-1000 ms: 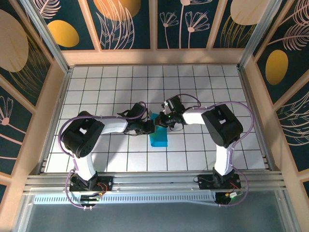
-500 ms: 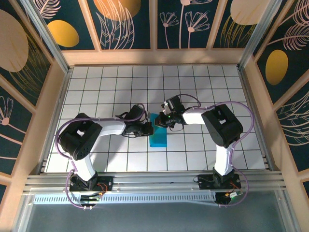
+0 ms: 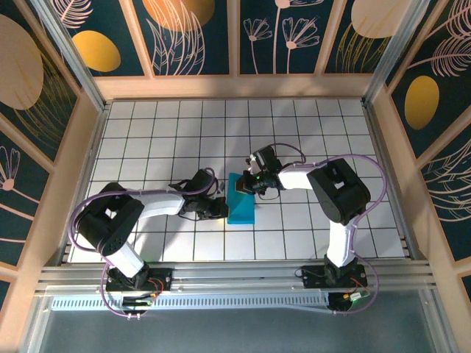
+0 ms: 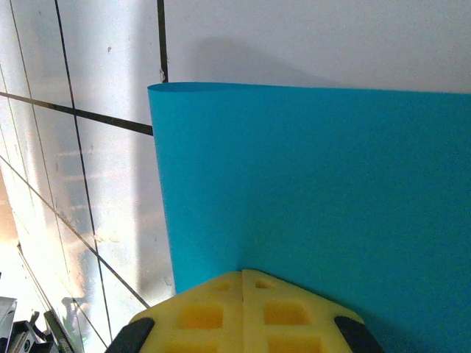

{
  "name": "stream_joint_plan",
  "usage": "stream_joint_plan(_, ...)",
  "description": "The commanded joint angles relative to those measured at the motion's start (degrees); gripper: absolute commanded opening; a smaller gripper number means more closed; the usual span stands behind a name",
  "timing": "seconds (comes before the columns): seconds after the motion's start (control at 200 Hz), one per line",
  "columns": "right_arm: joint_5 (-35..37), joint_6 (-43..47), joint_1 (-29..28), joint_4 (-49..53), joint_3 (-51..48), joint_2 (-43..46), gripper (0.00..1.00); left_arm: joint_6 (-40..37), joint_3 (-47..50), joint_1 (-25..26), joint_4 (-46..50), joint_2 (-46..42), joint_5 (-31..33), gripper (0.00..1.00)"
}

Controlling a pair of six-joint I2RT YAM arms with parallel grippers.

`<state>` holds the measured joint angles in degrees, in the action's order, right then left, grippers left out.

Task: Fold a paper plane with a square sheet of paper (fold left side to right side)
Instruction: First fold the square sheet of paper in half at the center of the table.

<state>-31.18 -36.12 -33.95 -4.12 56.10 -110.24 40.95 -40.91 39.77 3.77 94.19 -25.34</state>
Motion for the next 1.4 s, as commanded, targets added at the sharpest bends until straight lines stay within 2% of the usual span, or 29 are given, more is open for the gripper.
stream_joint_plan(0.0,4.37,1.80,0.66,4.53,-0.90,-1.74,0.00,1.46,-0.19,0.21,5.02,-2.69,-1.68,0.03)
stream_joint_plan(0.175,4.53,2.09,0.65,5.07,-0.34,-1.70,0.00,1.18,-3.57,-1.70,4.37,-4.26,-2.92,0.04)
stream_joint_plan(0.561,4.70,2.59,0.48,5.66,0.08,-1.87,0.00,1.03,-5.60,-1.71,-2.16,5.89,-10.65,0.05)
stream_joint_plan(0.981,5.43,3.15,0.47,6.61,0.32,-1.92,0.00,-1.46,-2.18,-0.51,0.54,7.05,-10.10,0.05)
stream_joint_plan(1.396,5.76,3.60,0.47,7.33,0.52,-1.57,0.00,-3.38,2.25,1.45,6.19,2.82,-10.22,0.05)
